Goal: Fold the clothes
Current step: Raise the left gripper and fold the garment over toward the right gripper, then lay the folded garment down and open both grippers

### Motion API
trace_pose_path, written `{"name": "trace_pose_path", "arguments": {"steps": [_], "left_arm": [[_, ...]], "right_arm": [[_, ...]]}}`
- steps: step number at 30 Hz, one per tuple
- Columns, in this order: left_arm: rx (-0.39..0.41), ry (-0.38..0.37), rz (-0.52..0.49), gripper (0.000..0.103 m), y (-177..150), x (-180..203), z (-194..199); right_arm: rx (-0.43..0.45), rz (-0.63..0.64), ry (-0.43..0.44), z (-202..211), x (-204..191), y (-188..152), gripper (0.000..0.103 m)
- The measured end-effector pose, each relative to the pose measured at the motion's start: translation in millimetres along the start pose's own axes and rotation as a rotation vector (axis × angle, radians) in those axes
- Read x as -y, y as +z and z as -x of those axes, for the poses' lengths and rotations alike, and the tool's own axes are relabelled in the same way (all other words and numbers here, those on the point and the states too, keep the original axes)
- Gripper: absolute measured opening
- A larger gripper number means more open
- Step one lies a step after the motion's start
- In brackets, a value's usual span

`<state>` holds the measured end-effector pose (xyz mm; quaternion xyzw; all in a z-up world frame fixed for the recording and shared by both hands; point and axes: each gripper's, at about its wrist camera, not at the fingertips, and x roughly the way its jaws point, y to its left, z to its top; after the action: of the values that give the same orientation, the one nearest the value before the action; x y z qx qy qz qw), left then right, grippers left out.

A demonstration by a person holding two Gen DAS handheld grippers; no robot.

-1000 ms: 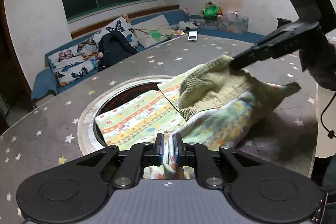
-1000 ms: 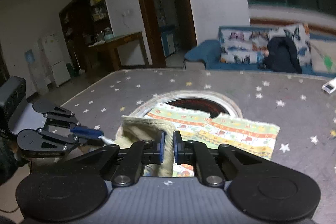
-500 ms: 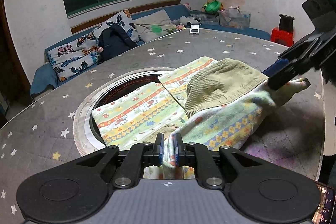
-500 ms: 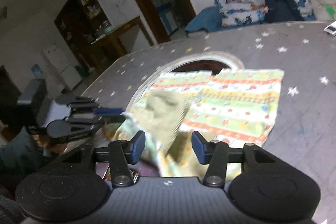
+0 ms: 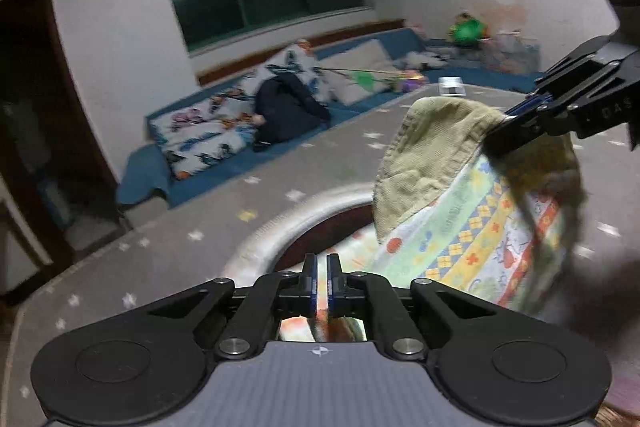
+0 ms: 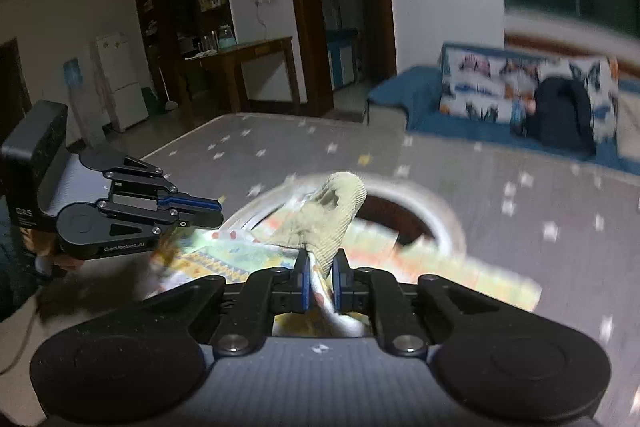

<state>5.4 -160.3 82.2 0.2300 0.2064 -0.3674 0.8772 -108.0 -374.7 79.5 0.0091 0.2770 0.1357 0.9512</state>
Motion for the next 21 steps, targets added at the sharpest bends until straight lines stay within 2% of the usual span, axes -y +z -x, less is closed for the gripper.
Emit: {"name": "trace_pose_path", "arguments": {"steps": [5, 8, 11, 15, 18, 21], "left_arm": [[-0.04, 0.081, 0.093, 0.005, 11.5, -11.6, -51.4], [-0.084, 0.115, 0.134, 0.005, 5.8, -15.6, -75.1], [-0.112, 0.133, 0.152, 0.007, -3.2, -18.3, -83.4], [-0.119, 0.146, 0.181, 0.009, -12.5, -21.3, -75.2], [-0.104, 0.146, 0.192, 0.009, -18.5, -18.8, -59.7], [-0.083, 0.107, 0.181, 0.009, -23.6, -7.6, -41.9]], "right_arm": [[0.012, 0.02, -0.074, -41.5, 17.7, 18.0, 0.01], [-0.025, -0.008, -0.134, -75.7, 32.6, 9.4, 0.015], [-0.057, -0.045, -0.192, -91.2, 44.9, -6.3, 0.021], [0.0, -0.055, -0.232, -69.8, 44.5, -14.8, 0.026], [0.039, -0.082, -0.232, -45.8, 45.3, -21.2, 0.041], [0.047, -0.1, -0.21, -24.2, 41.3, -36.2, 0.041]]}}
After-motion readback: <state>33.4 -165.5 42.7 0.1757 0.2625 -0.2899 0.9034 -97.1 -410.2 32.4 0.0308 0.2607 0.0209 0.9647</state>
